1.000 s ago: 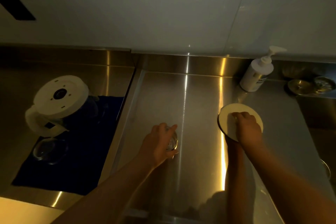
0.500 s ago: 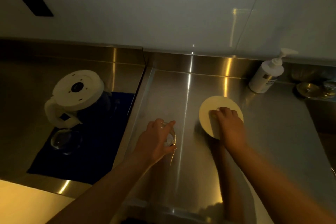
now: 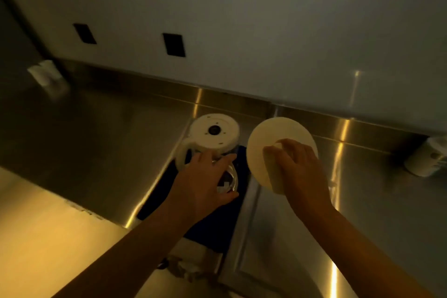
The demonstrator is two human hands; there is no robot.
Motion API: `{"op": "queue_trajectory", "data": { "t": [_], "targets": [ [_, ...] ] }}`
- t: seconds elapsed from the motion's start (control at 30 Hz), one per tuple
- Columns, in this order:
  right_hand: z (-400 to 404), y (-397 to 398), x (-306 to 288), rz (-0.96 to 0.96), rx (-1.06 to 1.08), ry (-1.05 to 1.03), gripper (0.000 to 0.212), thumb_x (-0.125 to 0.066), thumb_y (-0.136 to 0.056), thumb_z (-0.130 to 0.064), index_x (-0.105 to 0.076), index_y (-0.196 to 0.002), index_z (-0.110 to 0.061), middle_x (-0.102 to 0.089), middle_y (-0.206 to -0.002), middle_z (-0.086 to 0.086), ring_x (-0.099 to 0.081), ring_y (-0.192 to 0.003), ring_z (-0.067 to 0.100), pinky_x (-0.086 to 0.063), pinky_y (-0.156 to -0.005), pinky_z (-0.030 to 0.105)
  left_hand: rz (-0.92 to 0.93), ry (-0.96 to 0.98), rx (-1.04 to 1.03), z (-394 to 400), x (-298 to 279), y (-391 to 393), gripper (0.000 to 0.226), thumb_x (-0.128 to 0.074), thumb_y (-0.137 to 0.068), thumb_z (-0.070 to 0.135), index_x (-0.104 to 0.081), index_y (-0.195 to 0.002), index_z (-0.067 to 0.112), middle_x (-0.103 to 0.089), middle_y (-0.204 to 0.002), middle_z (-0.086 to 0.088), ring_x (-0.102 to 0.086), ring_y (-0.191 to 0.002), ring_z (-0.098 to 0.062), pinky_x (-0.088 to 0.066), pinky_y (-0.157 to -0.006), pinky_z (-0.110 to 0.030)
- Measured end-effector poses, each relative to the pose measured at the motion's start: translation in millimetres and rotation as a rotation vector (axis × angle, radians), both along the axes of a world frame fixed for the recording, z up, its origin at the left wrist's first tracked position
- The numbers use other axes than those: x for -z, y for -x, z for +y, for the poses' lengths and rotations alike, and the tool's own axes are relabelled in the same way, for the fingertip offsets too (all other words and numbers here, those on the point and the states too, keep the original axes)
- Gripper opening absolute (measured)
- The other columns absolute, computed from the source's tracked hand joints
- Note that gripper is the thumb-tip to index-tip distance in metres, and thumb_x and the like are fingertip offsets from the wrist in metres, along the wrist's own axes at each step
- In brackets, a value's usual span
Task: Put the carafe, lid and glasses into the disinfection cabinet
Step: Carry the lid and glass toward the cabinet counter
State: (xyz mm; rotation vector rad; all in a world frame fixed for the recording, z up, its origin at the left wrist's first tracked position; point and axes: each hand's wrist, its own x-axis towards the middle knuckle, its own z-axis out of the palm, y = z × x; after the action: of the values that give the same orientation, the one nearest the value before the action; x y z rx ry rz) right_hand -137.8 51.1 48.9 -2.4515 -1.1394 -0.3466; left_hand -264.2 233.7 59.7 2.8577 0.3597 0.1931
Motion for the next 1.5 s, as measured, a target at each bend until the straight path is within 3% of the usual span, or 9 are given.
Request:
{"op": "queue_trajectory", "data": {
  "t": [0.17, 0.33, 0.57, 0.73, 0.83, 1.03, 1.1, 1.27, 1.5],
  "targets": [
    [98.2, 74.8, -8.0, 0.014, -0.145, -0.078, 0.058, -0.07, -0.073, -0.034, -0.053, -0.127, -0.017, -0.045, -0.134, 0.015, -0.036, -0.122, 0.032, -0.042, -0.087, 0.043, -0.025, -0.05, -0.096, 79.5, -19.3, 89.5, 0.078, -0.06, -0.075, 0.062, -0.023, -0.141, 0.044, -0.033, -0.135, 0.006, -0.033, -0.122, -0.013, -0.045, -0.093, -0.033],
    [193.7, 146.2, 4.6, -0.009, -0.276, -0.044, 0.079, -0.092, -0.044, -0.011, -0.062, -0.116, -0.012, -0.057, -0.118, 0.024, -0.056, -0.101, 0.046, -0.053, -0.068, 0.051, -0.015, -0.09, -0.213, 150.7, -13.4, 168.5, 0.079, -0.06, -0.074, 0.064, -0.022, -0.141, 0.044, -0.032, -0.136, 0.008, -0.032, -0.121, -0.011, -0.041, -0.093, -0.029],
    [308.9, 200.9, 15.6, 0.001, -0.445, 0.008, 0.079, -0.095, -0.036, -0.016, -0.067, -0.11, -0.011, -0.062, -0.109, 0.022, -0.061, -0.093, 0.044, -0.055, -0.064, 0.049, -0.008, -0.11, -0.388, 235.5, 4.7, 243.9, 0.078, -0.059, -0.073, 0.067, -0.025, -0.138, 0.043, -0.035, -0.136, 0.007, -0.036, -0.121, -0.01, -0.04, -0.081, -0.021],
    [398.1, 207.0, 25.7, 0.025, -0.574, 0.123, 0.075, -0.082, -0.067, -0.029, -0.049, -0.134, -0.023, -0.046, -0.136, 0.012, -0.044, -0.123, 0.034, -0.041, -0.095, 0.042, 0.008, -0.088, -0.529, 298.7, 17.8, 266.0, 0.078, -0.059, -0.074, 0.066, -0.023, -0.14, 0.044, -0.033, -0.139, 0.009, -0.033, -0.124, -0.011, -0.042, -0.088, -0.026],
    [457.2, 206.9, 28.0, 0.064, -0.63, 0.1, 0.078, -0.092, -0.047, -0.014, -0.063, -0.119, -0.012, -0.058, -0.12, 0.021, -0.056, -0.105, 0.043, -0.051, -0.078, 0.051, 0.035, -0.075, -0.582, 346.4, 20.2, 269.4, 0.08, -0.06, -0.075, 0.064, -0.019, -0.141, 0.044, -0.03, -0.143, 0.007, -0.031, -0.127, -0.013, -0.043, -0.093, -0.03],
    [577.9, 215.1, 19.0, 0.053, -0.71, 0.072, 0.076, -0.096, -0.035, -0.013, -0.068, -0.106, -0.005, -0.065, -0.103, 0.023, -0.064, -0.087, 0.043, -0.056, -0.064, 0.053, 0.069, -0.105, -0.679, 450.3, 17.5, 278.6, 0.083, -0.06, -0.075, 0.064, -0.016, -0.143, 0.044, -0.028, -0.146, 0.005, -0.029, -0.13, -0.016, -0.043, -0.092, -0.03],
    [614.3, 222.1, 18.9, 0.061, -0.733, 0.077, 0.074, -0.095, -0.038, -0.012, -0.068, -0.107, -0.005, -0.065, -0.105, 0.024, -0.063, -0.09, 0.044, -0.054, -0.067, 0.054, 0.07, -0.112, -0.696, 482.1, 17.8, 285.7, 0.083, -0.06, -0.076, 0.063, -0.016, -0.143, 0.044, -0.028, -0.145, 0.005, -0.03, -0.129, -0.016, -0.044, -0.09, -0.029],
    [698.1, 246.8, 32.6, 0.095, -0.75, 0.166, 0.066, -0.079, -0.072, -0.022, -0.051, -0.132, -0.017, -0.045, -0.137, 0.013, -0.041, -0.124, 0.032, -0.041, -0.1, 0.047, 0.067, -0.119, -0.707, 559.5, 24.0, 312.5, 0.081, -0.058, -0.076, 0.064, -0.017, -0.142, 0.044, -0.031, -0.142, 0.006, -0.032, -0.125, -0.014, -0.042, -0.082, -0.025],
    [807.9, 296.2, 62.3, 0.173, -0.631, 0.207, 0.057, -0.065, -0.084, -0.035, -0.04, -0.136, -0.033, -0.031, -0.145, -0.003, -0.028, -0.131, 0.018, -0.035, -0.106, 0.035, 0.086, -0.075, -0.629, 687.1, 41.8, 360.1, 0.078, -0.056, -0.077, 0.064, -0.016, -0.142, 0.046, -0.031, -0.143, 0.006, -0.032, -0.126, -0.015, -0.043, -0.085, -0.025]
  ]
}}
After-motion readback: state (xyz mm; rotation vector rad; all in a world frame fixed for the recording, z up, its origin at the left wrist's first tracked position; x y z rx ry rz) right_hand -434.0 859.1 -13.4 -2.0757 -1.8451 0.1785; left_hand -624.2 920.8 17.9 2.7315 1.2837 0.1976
